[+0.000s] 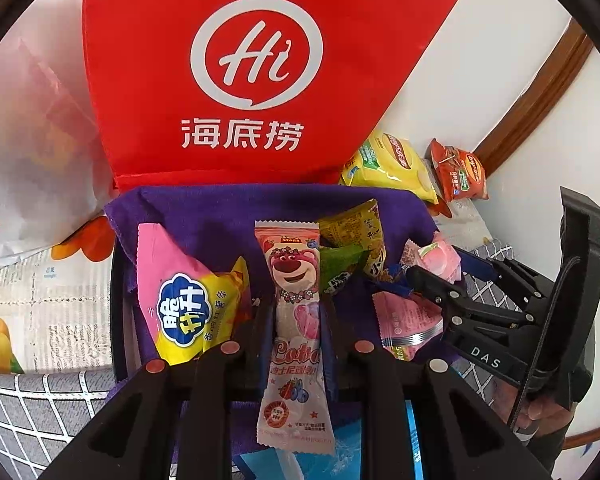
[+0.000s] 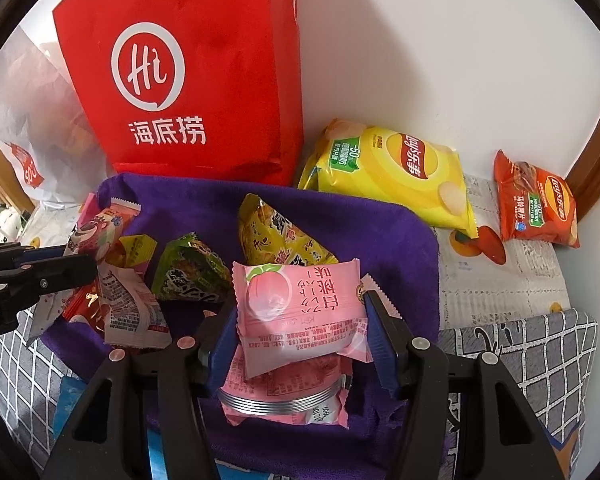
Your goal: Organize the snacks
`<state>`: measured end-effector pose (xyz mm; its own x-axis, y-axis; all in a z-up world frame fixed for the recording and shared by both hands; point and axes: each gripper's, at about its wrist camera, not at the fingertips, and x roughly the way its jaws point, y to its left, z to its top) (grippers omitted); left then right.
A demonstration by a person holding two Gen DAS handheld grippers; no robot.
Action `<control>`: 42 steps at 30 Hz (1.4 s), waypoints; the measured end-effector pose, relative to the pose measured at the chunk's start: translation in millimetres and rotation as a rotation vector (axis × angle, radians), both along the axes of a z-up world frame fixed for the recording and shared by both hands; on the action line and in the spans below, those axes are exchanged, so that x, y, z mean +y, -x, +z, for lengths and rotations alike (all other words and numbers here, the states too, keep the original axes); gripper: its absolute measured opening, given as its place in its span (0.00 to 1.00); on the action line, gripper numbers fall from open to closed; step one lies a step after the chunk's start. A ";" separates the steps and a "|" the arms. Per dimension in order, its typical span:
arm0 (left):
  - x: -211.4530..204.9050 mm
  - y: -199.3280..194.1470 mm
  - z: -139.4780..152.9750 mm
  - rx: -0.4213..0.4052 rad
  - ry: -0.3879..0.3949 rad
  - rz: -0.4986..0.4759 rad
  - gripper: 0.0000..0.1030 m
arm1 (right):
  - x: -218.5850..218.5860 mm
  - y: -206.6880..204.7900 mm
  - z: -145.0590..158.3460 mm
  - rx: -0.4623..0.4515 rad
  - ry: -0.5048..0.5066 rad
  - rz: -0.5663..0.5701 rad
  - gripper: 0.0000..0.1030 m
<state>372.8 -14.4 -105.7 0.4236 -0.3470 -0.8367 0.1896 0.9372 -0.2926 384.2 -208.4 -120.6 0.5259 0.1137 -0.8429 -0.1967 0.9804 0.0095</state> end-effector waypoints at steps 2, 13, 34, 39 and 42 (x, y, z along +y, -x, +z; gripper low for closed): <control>0.8 0.1 1.4 -0.006 0.007 -0.003 0.19 | 0.7 0.4 0.0 -0.001 -0.002 0.005 0.56; 3.9 7.0 20.3 -0.056 -0.018 0.005 0.47 | 2.8 0.3 0.4 0.003 -0.004 0.011 0.63; 10.0 96.7 88.7 -0.133 -0.055 0.025 0.56 | 8.3 80.5 89.9 -0.149 -0.032 -0.015 0.70; 1.7 141.0 103.9 -0.165 -0.054 0.031 0.63 | -3.2 129.2 112.7 -0.173 -0.065 -0.054 0.70; -2.5 169.3 111.5 -0.188 -0.068 0.040 0.68 | -11.4 159.3 124.8 -0.186 -0.091 -0.067 0.70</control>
<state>203.5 -16.9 5.8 0.5868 -0.2720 -0.7627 0.1975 0.9615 -0.1909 224.9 -219.8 4.2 0.6805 0.1448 -0.7183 -0.1379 0.9881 0.0685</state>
